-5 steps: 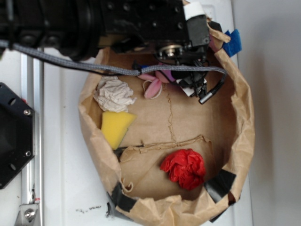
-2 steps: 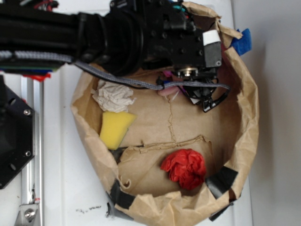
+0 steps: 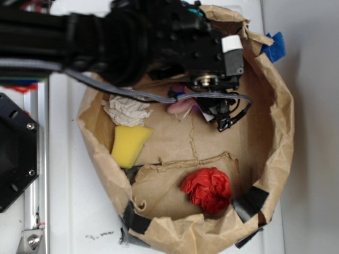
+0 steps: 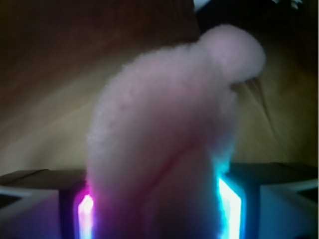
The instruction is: Grab the pink bunny.
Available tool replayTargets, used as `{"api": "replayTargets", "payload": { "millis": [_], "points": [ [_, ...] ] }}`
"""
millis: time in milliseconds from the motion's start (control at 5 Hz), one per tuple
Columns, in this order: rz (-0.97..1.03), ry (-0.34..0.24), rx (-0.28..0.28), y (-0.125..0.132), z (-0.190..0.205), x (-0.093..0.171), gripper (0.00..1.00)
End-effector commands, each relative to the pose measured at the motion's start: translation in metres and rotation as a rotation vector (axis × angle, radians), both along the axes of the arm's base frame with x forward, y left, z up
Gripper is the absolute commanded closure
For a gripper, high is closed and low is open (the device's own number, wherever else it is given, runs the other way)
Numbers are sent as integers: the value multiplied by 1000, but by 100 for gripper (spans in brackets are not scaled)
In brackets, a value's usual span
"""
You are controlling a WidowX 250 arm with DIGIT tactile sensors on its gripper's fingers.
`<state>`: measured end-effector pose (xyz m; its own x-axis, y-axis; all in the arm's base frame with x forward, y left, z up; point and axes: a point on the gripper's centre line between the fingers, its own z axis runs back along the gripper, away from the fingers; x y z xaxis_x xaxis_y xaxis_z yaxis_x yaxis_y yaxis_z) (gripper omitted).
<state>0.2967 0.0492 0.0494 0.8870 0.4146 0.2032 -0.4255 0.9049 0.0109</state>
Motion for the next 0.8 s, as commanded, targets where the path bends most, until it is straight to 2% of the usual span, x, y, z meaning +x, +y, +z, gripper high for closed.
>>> {"api": "replayTargets", "payload": {
  "millis": [0,200,400,600],
  "points": [
    [-168,-104,-70,-29,97,-17,100],
    [-295,17,-109,-36,110,-25,100],
    [-423,73,-86,-44,113,-36,100],
    [-525,86,-69,-49,117,-45,100]
  ]
}}
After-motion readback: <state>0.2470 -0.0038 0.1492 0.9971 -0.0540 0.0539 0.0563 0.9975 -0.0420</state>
